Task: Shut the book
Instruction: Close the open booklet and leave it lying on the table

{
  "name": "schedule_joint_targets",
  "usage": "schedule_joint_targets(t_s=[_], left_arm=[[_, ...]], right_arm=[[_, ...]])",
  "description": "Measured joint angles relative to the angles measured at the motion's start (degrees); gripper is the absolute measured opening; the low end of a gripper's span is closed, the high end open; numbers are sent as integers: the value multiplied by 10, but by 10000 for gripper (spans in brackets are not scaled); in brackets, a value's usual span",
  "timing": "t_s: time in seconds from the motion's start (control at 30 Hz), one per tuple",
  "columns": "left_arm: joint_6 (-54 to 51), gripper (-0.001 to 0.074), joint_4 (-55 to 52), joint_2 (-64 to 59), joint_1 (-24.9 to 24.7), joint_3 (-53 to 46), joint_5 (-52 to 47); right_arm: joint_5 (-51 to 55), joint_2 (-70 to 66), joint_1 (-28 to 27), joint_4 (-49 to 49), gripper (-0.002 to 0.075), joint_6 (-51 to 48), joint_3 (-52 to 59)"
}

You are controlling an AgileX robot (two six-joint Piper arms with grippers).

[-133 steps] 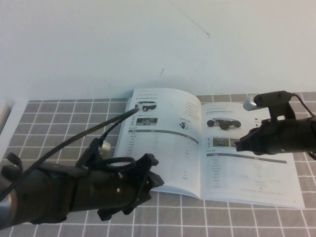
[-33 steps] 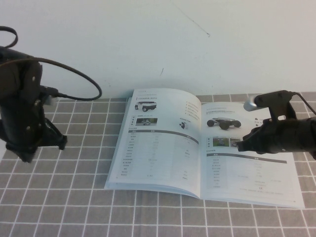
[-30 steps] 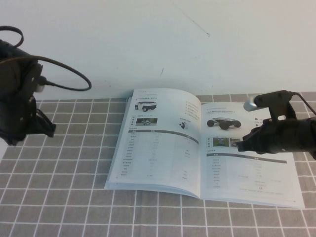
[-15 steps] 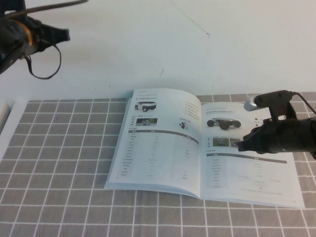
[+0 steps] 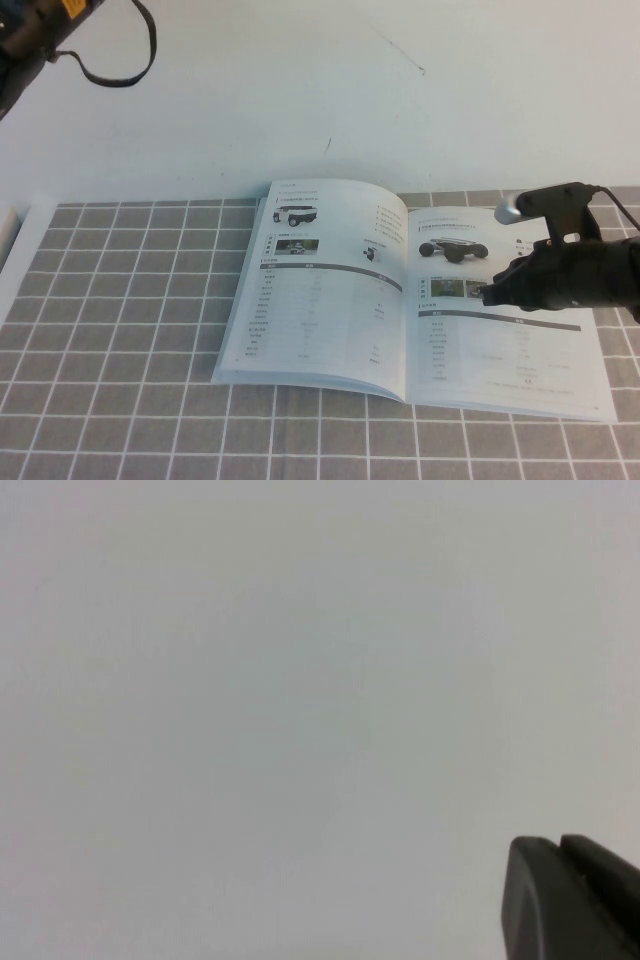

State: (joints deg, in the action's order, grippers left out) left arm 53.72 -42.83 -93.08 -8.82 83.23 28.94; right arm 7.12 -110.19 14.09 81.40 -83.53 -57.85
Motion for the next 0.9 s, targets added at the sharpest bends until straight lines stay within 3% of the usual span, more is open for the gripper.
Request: schedule_joint_targets(t_s=[0.33, 0.57, 0.9], left_arm=[[152, -2, -54, 45, 0, -38, 232], [147, -2, 85, 124, 0, -224, 238], [221, -2, 215, 181, -17, -499, 284]], right_arm=[[2, 0, 0, 4, -3, 0, 0], [2, 0, 0, 9, -3, 0, 0], [2, 0, 0, 13, -3, -1, 0]])
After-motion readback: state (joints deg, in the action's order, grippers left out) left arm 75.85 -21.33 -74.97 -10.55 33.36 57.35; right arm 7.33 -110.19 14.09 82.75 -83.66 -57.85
